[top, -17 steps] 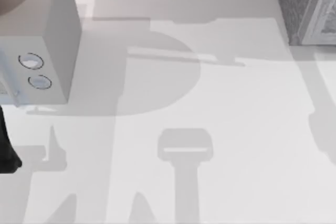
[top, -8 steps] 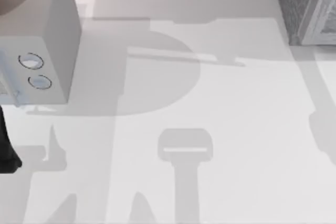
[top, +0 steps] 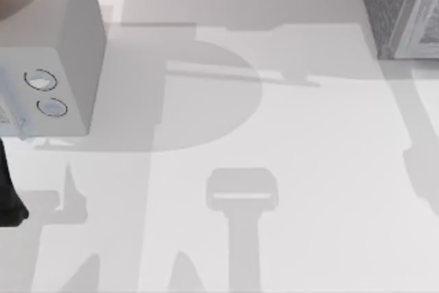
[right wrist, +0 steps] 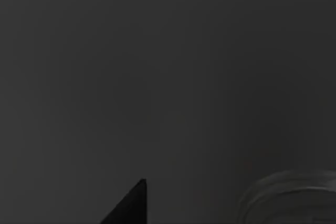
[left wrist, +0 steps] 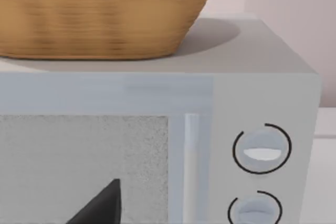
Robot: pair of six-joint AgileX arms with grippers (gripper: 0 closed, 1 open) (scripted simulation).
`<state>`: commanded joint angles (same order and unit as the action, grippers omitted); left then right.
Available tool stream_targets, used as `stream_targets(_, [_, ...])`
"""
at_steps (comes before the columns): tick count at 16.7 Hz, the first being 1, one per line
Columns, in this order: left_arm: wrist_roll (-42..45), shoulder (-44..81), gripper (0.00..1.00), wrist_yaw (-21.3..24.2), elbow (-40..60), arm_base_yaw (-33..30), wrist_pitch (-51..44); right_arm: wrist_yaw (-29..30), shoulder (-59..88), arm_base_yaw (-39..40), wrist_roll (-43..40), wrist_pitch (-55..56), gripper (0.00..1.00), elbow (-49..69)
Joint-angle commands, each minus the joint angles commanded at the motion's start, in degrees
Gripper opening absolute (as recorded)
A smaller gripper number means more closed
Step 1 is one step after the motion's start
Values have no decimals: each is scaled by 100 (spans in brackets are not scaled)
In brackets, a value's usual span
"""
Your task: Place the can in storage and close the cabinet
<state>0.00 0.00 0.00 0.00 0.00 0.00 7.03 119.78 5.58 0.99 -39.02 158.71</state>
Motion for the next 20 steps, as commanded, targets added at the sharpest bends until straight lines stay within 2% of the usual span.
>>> stream_targets(11, [0, 0, 100, 0, 0, 0, 0, -8, -220, 0, -3, 66, 100, -315])
stream_targets(15, [0, 0, 100, 0, 0, 0, 0, -51, -1076, -42, -12, 338, 100, -1509])
stream_targets(20, [0, 0, 100, 0, 0, 0, 0, -164, -2858, -121, -26, 925, 100, -3881])
